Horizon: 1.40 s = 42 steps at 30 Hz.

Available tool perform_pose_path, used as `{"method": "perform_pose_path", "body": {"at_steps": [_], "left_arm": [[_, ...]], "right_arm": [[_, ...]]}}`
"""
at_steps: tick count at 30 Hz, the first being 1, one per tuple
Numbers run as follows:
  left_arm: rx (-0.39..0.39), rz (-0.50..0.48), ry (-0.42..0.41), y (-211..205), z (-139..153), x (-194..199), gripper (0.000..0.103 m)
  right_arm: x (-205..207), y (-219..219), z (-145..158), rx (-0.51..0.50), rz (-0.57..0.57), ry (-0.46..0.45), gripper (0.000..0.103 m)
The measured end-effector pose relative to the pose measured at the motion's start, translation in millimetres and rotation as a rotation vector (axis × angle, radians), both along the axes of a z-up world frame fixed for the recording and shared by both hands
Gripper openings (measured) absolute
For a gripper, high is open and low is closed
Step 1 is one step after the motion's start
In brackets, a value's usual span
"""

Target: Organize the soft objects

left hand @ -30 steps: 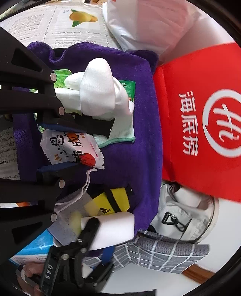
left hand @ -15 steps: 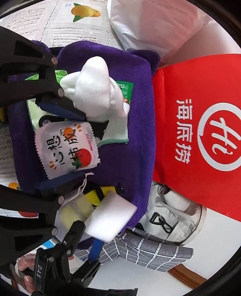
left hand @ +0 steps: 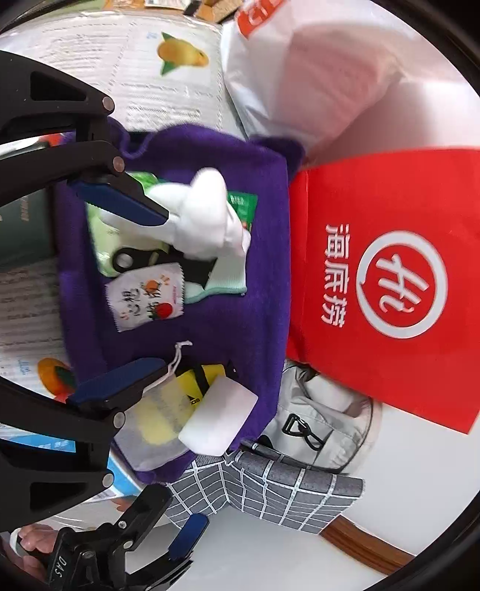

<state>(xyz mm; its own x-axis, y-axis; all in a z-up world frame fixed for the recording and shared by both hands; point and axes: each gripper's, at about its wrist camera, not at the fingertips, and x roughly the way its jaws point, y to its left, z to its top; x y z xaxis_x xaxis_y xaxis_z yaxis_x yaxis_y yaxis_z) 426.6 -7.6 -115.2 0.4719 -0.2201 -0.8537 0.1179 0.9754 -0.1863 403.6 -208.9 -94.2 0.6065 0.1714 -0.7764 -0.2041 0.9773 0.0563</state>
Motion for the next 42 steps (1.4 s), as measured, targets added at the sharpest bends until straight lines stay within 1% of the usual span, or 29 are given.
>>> {"method": "perform_pose_path", "body": {"at_steps": [3,9,14,16,20,24,27,28,30,34,38,42], "left_arm": [[-0.007,0.014,-0.011,6,11,-17,0.072],[0.010,0.024,-0.053,9,37,-65,0.074],[0.022,0.044,-0.082,8,56,-104,0.076],[0.019,0.052,-0.093,8,63,-122,0.076],[0.027,0.075,-0.119,9,74,-155,0.080],[0.040,0.093,-0.153,6,87,-191,0.082],[0.078,0.112,-0.197,2,98,-220,0.092],[0.093,0.118,-0.211,1,102,-228,0.094],[0.126,0.129,-0.243,-2,109,-249,0.094],[0.145,0.148,-0.292,-3,119,-286,0.097],[0.169,0.172,-0.320,-3,121,-316,0.097],[0.190,0.163,-0.342,-8,121,-337,0.097]], "right_arm": [[-17,4,9,-0.024,-0.014,-0.018,0.088],[-63,5,30,0.026,-0.032,-0.022,0.088],[-108,8,46,0.030,-0.050,-0.040,0.088],[-127,8,53,0.030,-0.059,-0.048,0.090],[-164,7,63,0.012,-0.082,-0.075,0.095],[-202,4,71,-0.014,-0.117,-0.100,0.095],[-227,2,75,-0.042,-0.138,-0.112,0.095],[-234,1,76,-0.045,-0.143,-0.115,0.095],[-250,-1,79,-0.044,-0.157,-0.124,0.095],[-282,-5,82,-0.036,-0.179,-0.134,0.095],[-308,-6,85,-0.033,-0.190,-0.147,0.095],[-331,-9,87,-0.018,-0.200,-0.158,0.095]]}}
